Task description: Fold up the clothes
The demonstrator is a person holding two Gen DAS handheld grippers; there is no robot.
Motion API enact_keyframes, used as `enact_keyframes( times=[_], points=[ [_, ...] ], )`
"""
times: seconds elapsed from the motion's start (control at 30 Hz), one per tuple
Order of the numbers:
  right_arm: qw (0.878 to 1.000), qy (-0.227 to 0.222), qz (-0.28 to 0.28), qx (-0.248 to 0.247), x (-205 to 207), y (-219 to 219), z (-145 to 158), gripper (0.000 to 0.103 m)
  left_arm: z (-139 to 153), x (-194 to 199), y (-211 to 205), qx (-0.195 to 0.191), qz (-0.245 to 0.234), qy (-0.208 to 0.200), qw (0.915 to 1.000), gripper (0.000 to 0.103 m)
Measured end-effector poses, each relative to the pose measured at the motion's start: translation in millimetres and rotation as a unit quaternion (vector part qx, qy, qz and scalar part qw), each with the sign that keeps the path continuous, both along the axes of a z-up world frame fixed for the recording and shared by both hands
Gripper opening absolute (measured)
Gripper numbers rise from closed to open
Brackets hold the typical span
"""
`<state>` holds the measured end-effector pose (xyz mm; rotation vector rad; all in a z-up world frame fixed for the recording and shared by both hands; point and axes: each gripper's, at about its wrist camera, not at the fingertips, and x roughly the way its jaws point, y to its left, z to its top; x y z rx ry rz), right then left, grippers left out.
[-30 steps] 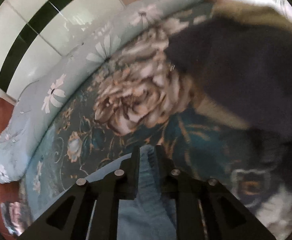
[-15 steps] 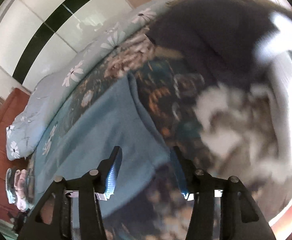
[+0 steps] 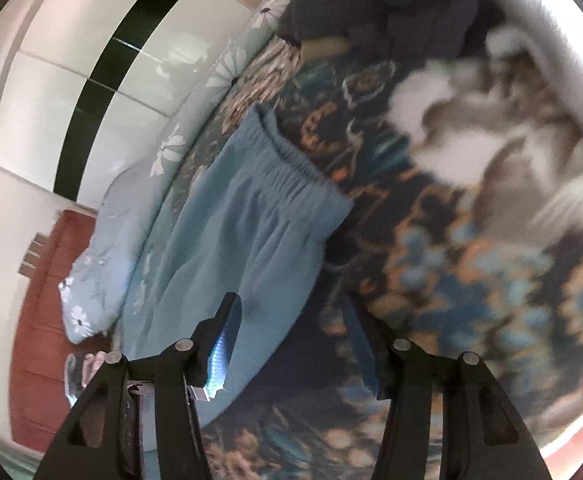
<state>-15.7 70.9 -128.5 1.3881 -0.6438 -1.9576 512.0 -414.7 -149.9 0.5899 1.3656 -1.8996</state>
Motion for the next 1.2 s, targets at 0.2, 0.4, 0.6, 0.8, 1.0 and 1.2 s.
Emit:
enact_keyframes(
  times=[0.2,0.4,0.6,0.8,1.0,1.2],
  points=[
    [0.999,-0.014,0.02,-0.037,5.9,-20.7,-6.3,0.055,-3.1,-2.1,-0.6,0.014,-0.006,0.029,0.9995,0.063],
    [0.999,-0.022,0.01,-0.033,5.0,-17.8,-11.2,0.023,-8.6,17.0,-3.3,0.033,0.01,0.083,0.9959,0.057],
    [0.996,-0.048,-0.002,-0.072,0.1,-7.1,-18.7,0.003,-14.0,15.1,-6.8,0.046,0.023,0.088,0.9948,0.005],
    [0.992,-0.007,0.009,-0.128,-13.4,-12.9,22.5,0.002,16.9,6.6,-31.7,0.044,0.013,0.168,0.9848,0.005],
    [0.991,0.036,0.023,-0.129,-49.3,-63.1,68.0,0.002,49.5,-34.4,-79.5,0.039,0.032,0.162,0.9855,0.005],
    [0.996,0.043,0.027,-0.067,-85.1,-128.7,76.1,0.002,34.8,-80.8,-132.6,0.073,0.043,0.106,0.9908,0.005]
  ],
)
